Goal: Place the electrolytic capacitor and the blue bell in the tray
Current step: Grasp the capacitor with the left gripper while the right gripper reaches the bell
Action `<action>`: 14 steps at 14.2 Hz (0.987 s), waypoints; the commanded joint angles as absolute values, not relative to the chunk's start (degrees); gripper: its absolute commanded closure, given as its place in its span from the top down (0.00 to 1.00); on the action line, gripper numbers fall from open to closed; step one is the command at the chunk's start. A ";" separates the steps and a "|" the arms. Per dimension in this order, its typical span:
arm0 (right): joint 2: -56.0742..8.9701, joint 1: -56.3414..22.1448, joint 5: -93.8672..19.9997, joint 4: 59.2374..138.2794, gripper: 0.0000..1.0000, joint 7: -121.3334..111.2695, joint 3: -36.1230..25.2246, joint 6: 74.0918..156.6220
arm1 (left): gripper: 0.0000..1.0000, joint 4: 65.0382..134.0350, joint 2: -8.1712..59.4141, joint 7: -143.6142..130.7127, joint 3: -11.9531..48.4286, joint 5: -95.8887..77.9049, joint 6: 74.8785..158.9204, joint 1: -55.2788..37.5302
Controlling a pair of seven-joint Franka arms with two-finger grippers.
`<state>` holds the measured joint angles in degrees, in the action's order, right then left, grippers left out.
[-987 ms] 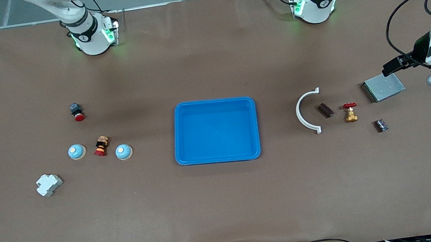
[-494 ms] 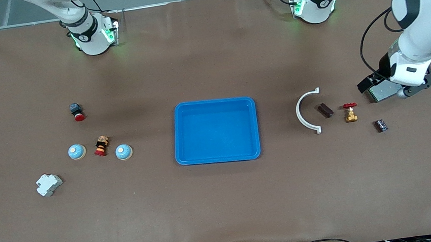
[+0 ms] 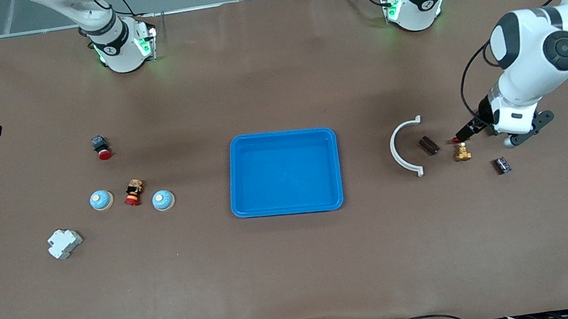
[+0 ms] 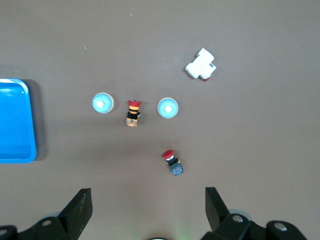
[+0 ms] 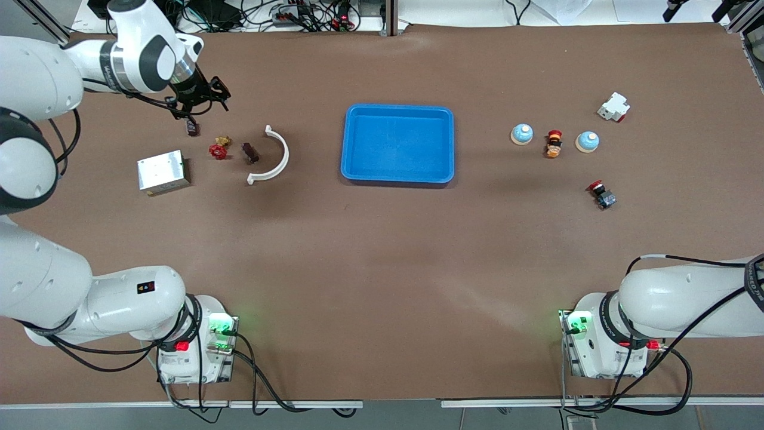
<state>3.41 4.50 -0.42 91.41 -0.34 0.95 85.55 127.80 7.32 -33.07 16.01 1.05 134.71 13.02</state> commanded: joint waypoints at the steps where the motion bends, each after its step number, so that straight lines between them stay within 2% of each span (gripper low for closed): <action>1: 2.91 0.28 -0.79 92.72 1.00 5.95 0.79 88.15 | 1.00 127.44 9.83 -35.95 16.26 3.42 136.41 12.83; 4: 1.67 -4.12 -0.79 94.38 1.00 14.74 0.79 91.30 | 1.00 127.62 11.59 -37.87 16.35 3.87 138.16 12.66; 10: 1.58 -6.15 -0.79 106.77 1.00 15.91 0.79 107.64 | 0.90 127.62 15.81 -42.70 16.35 3.96 142.99 10.11; 14: -1.05 -5.54 -0.79 107.40 1.00 15.91 0.62 108.90 | 0.89 127.79 18.54 -43.33 16.35 3.96 145.37 10.02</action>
<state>-0.45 -5.50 -0.68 107.34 15.12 0.87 108.39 127.78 17.49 -41.93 16.24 2.54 144.10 9.94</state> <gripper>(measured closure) 0.000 0.101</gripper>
